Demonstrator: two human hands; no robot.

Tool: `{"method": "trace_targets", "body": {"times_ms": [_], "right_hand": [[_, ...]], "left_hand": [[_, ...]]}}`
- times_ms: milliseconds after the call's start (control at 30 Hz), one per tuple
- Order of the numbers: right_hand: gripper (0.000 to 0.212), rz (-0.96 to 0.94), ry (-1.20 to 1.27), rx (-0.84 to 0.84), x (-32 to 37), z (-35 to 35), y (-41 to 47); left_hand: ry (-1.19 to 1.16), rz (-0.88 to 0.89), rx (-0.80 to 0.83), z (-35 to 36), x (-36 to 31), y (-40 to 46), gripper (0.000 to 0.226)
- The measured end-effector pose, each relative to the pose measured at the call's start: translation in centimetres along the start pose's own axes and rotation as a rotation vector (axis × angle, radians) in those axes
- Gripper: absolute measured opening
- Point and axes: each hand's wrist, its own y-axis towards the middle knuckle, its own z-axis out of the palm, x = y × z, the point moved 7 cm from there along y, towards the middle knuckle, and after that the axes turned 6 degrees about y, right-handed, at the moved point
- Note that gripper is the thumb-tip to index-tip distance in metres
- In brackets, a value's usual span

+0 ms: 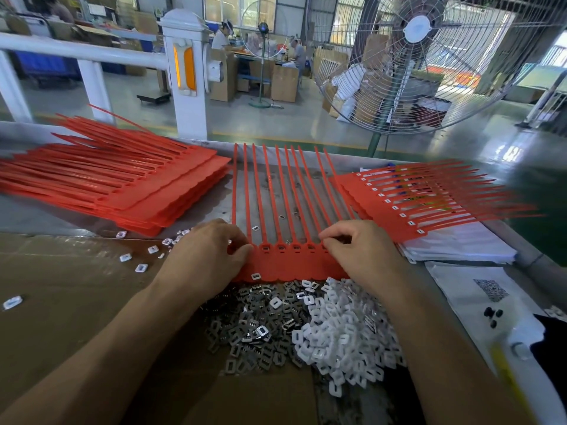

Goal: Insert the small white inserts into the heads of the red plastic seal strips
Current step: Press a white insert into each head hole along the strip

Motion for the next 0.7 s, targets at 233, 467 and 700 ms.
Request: {"method": "trace_targets", "body": {"times_ms": [233,467,700], "right_hand": [[0.012,-0.233,0.051,0.407,5.2,5.8,-2.5],[0.016,-0.292,0.016,0.354,6.2,6.6,-2.5],[0.012,-0.343,-0.080,0.325,6.5,7.7,-2.4]], "left_hand": [[-0.003,0.013,-0.018,0.1,0.0,0.0,0.016],[-0.010,0.017,-0.032,0.2,0.0,0.2,0.013],[-0.006,0.018,-0.042,0.2,0.0,0.2,0.014]]}}
